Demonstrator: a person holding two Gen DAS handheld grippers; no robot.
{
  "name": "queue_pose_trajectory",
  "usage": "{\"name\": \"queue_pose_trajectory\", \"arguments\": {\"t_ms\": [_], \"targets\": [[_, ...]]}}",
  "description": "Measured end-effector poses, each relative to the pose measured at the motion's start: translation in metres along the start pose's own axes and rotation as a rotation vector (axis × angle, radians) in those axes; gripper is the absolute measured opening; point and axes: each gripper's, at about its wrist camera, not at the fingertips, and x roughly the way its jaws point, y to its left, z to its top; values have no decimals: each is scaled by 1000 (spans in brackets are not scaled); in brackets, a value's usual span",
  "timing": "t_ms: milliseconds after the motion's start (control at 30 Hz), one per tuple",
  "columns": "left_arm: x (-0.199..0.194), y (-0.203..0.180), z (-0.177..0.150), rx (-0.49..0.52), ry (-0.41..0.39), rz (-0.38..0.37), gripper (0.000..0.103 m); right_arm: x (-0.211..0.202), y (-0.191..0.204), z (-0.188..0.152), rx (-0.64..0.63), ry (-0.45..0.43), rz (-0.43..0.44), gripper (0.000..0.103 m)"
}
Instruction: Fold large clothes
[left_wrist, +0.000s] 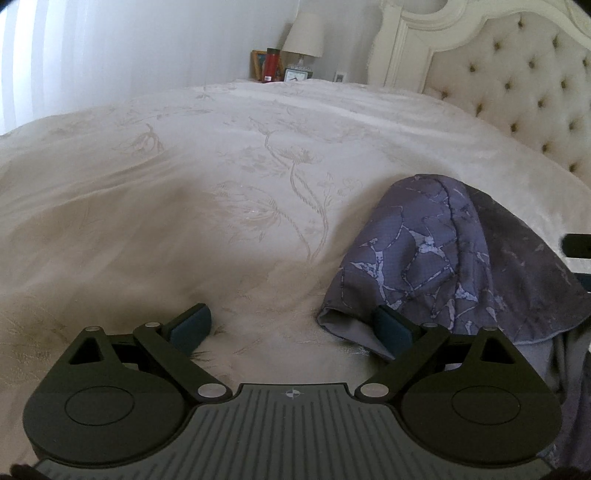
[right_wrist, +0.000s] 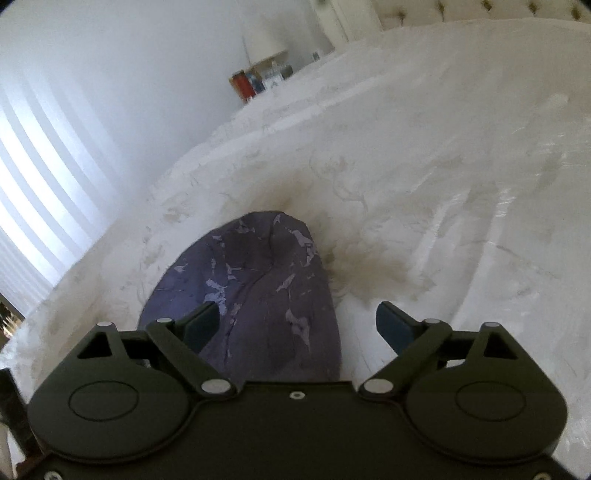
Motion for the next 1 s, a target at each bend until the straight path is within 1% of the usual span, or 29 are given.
{"name": "queue_pose_trajectory", "arguments": {"t_ms": [67,133,167,233,267,300,367,433,533,633,733,833,900,1000], "targets": [[2,0,1,-3,0,-2,96,12,4,3,-28,25,-28,91],[4,0,1,-2,1,-1,96,26,6,2,-50,57,-68,81],[4,-1,2,1,3,1,96,31,8,1,-55,70,-80,67],[4,-2,3,11,10,6,96,35,9,-2,-56,84,-91,31],[3,-3,5,17,18,7,96,33,13,-4,-64,72,-103,11],[1,-4,8,27,33,4,95,30,20,-5,-1,-50,-222,11],[-6,-2,14,35,58,-9,93,19,40,-6,-115,-93,-253,9],[-21,5,19,6,57,-41,92,1,60,-9,-226,-148,-249,9],[-51,20,19,-38,48,-79,92,-31,84,-18,-334,-238,-213,9],[-86,31,14,-23,49,-118,92,-69,108,-40,-456,-326,-158,9],[-121,39,4,12,57,-154,93,-101,128,-70,-554,-377,-105,9],[-157,50,-10,20,71,-217,94,-128,148,-106,-670,-409,-67,9],[-178,57,-16,-1,80,-269,94,-141,160,-131,-732,-405,-40,9],[-207,66,-23,-58,96,-367,98,-151,177,-172,-828,-369,-18,9]]}}
